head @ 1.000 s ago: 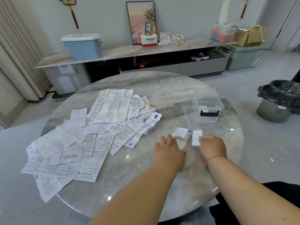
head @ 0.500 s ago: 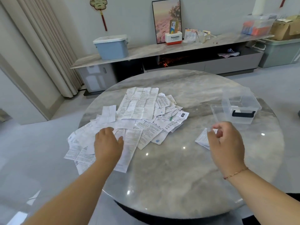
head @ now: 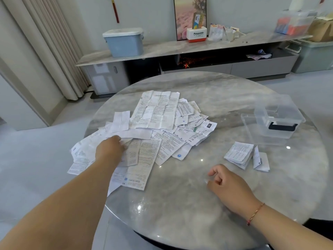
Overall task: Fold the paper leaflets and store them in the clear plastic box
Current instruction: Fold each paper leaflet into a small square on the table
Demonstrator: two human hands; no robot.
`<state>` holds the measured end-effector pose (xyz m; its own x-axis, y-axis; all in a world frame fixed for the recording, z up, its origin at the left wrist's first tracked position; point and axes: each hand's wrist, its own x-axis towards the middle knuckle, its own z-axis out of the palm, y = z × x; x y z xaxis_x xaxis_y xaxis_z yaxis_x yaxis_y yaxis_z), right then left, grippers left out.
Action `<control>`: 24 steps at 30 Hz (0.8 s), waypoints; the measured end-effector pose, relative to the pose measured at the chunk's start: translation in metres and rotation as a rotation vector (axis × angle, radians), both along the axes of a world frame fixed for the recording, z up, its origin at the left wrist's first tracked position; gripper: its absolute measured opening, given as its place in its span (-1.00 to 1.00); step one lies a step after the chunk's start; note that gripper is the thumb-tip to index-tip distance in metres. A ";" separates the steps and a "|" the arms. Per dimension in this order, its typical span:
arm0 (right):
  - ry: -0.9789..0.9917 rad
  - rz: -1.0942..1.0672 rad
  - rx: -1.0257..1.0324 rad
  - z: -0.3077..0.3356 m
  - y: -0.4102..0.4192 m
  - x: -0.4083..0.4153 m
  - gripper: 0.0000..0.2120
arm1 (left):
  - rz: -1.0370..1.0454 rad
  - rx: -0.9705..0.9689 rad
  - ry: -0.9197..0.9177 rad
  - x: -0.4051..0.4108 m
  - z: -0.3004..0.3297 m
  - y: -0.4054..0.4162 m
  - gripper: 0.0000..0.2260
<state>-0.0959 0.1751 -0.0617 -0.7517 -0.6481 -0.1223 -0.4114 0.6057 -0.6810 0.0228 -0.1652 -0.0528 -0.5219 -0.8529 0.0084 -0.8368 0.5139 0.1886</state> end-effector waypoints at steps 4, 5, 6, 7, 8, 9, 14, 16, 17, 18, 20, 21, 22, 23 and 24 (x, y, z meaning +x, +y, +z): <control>0.001 -0.011 -0.004 -0.001 -0.001 -0.002 -0.88 | -0.094 -0.093 0.031 0.005 -0.001 0.002 -0.81; -0.005 -0.010 -0.006 -0.001 -0.001 -0.002 -0.89 | -0.108 -0.108 0.040 0.008 0.002 0.005 -0.79; -0.011 -0.009 -0.009 -0.001 -0.002 -0.003 -0.90 | -0.122 -0.128 0.044 0.011 0.006 0.009 -0.78; -0.017 -0.009 -0.015 -0.001 -0.002 -0.003 -0.90 | -0.143 -0.157 0.051 0.013 0.009 0.015 -0.78; -0.021 -0.009 -0.020 0.000 -0.001 -0.004 -0.91 | -0.180 -0.202 0.071 0.016 0.012 0.024 -0.79; -0.024 -0.009 -0.022 -0.001 -0.001 -0.004 -0.91 | -0.252 -0.269 0.108 0.018 0.012 0.035 -0.82; 0.042 0.031 -0.022 0.001 0.003 0.001 -0.80 | -0.655 -0.409 0.185 0.035 -0.008 0.117 -0.81; 0.223 0.086 -0.052 0.001 0.005 0.008 -0.64 | -0.756 -0.417 0.177 0.038 -0.013 0.152 -0.81; 0.339 0.137 -0.069 -0.001 0.007 0.012 -0.53 | -0.810 -0.420 0.179 0.038 -0.014 0.170 -0.82; 0.449 0.204 -0.074 -0.002 0.010 0.015 -0.42 | -0.847 -0.418 0.183 0.037 -0.017 0.186 -0.83; 0.573 0.320 -0.100 -0.006 0.013 0.020 -0.36 | -0.871 -0.356 0.196 0.035 -0.016 0.215 -0.81; 0.559 0.358 -0.133 -0.006 0.016 0.022 -0.45 | -0.856 -0.279 0.207 0.036 -0.011 0.228 -0.79; 0.499 0.372 -0.168 -0.007 0.018 0.021 -0.61 | -0.840 -0.175 0.250 0.036 -0.003 0.237 -0.75; 0.430 0.366 -0.197 -0.005 0.020 0.021 -0.74 | -0.828 -0.019 0.303 0.036 0.006 0.240 -0.69; 0.358 0.351 -0.204 -0.002 0.023 0.019 -0.80 | -0.814 0.230 0.348 0.038 0.017 0.241 -0.63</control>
<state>-0.0769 0.1982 -0.0641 -0.4570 -0.8518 0.2563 -0.7932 0.2598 -0.5508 0.0603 0.0754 -0.0355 -0.9627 -0.2229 0.1533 -0.1093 0.8389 0.5332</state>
